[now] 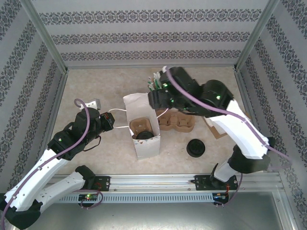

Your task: Pack the takeout coffee

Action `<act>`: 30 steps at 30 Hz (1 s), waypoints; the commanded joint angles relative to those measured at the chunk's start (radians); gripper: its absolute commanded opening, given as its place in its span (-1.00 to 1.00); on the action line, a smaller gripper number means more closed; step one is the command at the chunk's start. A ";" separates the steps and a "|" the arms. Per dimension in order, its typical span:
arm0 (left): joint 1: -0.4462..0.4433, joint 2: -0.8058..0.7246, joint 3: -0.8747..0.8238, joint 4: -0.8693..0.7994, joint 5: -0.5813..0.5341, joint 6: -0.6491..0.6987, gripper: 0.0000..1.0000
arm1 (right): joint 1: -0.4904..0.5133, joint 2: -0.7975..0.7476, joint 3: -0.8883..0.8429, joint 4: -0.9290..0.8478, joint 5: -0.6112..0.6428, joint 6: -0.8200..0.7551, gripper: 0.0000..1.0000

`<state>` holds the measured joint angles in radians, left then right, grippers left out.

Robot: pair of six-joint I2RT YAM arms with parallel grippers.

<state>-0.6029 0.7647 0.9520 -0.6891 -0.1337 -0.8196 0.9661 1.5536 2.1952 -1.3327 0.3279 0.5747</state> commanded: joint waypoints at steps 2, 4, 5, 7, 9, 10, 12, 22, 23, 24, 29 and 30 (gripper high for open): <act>-0.016 -0.007 0.017 -0.015 -0.028 0.032 -1.00 | -0.098 -0.063 -0.093 0.102 0.041 -0.086 0.53; -0.015 -0.007 0.017 -0.013 -0.032 0.035 -1.00 | -0.160 -0.092 -0.142 0.139 0.030 -0.116 0.54; -0.015 -0.006 0.018 -0.013 -0.034 0.037 -1.00 | -0.191 -0.103 -0.166 0.158 0.026 -0.125 0.54; -0.016 -0.004 0.018 -0.010 -0.036 0.041 -1.00 | -0.273 -0.121 -0.212 0.191 -0.012 -0.140 0.52; -0.015 -0.002 0.020 -0.010 -0.041 0.046 -1.00 | -0.351 -0.129 -0.258 0.224 -0.069 -0.148 0.50; -0.016 -0.002 0.019 -0.010 -0.044 0.047 -1.00 | -0.396 -0.132 -0.285 0.245 -0.112 -0.149 0.46; -0.015 -0.001 0.023 -0.012 -0.054 0.053 -1.00 | -0.466 -0.132 -0.334 0.292 -0.182 -0.156 0.40; -0.016 0.004 0.050 -0.030 -0.118 0.073 -1.00 | -0.593 0.036 -0.380 0.506 -0.447 -0.269 -0.23; -0.016 0.005 0.053 -0.031 -0.121 0.074 -1.00 | -0.596 0.069 -0.363 0.514 -0.469 -0.281 -0.30; -0.016 0.005 0.056 -0.033 -0.126 0.074 -1.00 | -0.598 0.101 -0.345 0.514 -0.486 -0.290 -0.34; -0.015 0.015 0.079 -0.042 -0.135 0.075 -1.00 | -0.597 0.243 -0.240 0.475 -0.624 -0.376 -0.43; -0.016 0.019 0.081 -0.043 -0.135 0.075 -1.00 | -0.595 0.250 -0.243 0.481 -0.641 -0.382 -0.39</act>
<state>-0.6033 0.7750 0.9989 -0.6971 -0.2379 -0.7658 0.3748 1.7947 1.9049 -0.8543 -0.1982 0.2611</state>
